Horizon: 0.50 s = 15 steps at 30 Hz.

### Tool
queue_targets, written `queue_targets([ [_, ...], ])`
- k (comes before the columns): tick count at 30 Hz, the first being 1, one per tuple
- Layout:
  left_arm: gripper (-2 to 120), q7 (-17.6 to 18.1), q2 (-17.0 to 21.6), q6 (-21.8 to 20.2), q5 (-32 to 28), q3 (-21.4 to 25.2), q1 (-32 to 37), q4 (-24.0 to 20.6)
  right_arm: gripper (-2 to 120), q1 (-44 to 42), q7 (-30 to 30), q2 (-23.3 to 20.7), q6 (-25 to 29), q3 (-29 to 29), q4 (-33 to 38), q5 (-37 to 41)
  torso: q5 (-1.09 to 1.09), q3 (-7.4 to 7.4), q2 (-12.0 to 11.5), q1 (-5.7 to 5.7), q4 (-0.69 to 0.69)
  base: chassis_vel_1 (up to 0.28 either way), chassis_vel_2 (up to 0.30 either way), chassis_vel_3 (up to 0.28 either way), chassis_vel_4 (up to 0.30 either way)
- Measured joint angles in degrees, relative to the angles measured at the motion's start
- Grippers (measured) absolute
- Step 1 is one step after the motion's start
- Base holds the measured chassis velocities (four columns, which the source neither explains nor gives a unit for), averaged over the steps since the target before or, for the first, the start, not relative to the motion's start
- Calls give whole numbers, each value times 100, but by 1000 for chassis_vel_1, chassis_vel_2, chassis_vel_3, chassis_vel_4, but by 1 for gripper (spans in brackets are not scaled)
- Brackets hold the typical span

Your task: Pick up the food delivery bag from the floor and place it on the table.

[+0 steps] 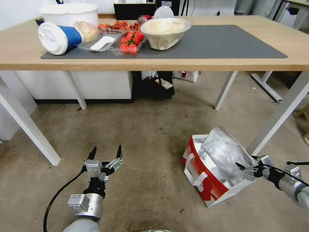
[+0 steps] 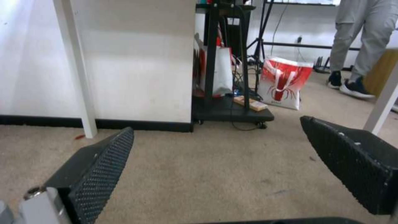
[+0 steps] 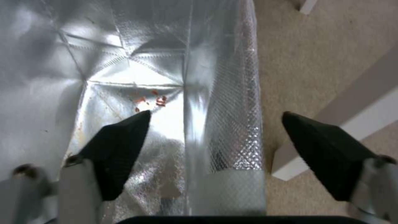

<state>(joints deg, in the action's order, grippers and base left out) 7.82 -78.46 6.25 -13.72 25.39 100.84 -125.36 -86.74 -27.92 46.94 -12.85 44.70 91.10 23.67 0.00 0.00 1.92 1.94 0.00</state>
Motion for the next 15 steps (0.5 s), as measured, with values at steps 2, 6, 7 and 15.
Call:
queue_targets([
  [2, 100, 1, 12, 0, 7, 3, -1, 0, 79, 5, 11, -3, -10, -7, -15, -7, 0, 0, 0, 0, 0, 0, 0, 0, 0],
  [6, 100, 25, 31, -3, 13, 20, -24, -36, 65, 20, 73, -28, -41, -23, -78, -6, -1, 0, 0, 0, -1, 0, 0, 0, 0],
  [7, 100, 32, 24, -3, 13, 19, -24, -39, 61, 19, 78, -27, -42, -23, -81, -3, 0, 0, 0, 0, -1, 0, 0, 0, 0],
  [15, 100, 59, 1, 0, 13, 14, -17, -51, 34, 13, 89, 3, -39, -23, -96, 8, 0, 0, 0, 0, 0, 0, 0, 0, 0],
])
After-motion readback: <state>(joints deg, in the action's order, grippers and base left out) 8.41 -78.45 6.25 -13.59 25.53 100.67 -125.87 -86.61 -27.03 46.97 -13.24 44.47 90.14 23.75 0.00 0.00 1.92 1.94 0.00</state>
